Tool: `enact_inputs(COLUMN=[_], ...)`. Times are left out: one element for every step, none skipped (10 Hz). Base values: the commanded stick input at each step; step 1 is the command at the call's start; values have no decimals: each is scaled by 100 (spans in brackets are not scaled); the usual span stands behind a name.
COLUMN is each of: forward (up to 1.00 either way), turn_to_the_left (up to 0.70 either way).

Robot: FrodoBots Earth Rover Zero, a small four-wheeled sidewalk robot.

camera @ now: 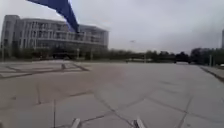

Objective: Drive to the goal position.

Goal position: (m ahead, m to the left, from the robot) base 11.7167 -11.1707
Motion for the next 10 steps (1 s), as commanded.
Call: enact_inputs(forward=[100, 100, 100, 100, 100, 100, 100, 100, 100, 100], turn_to_the_left=[-34, -34, -34, -34, -34, -34, -34, -34, -34, -34])
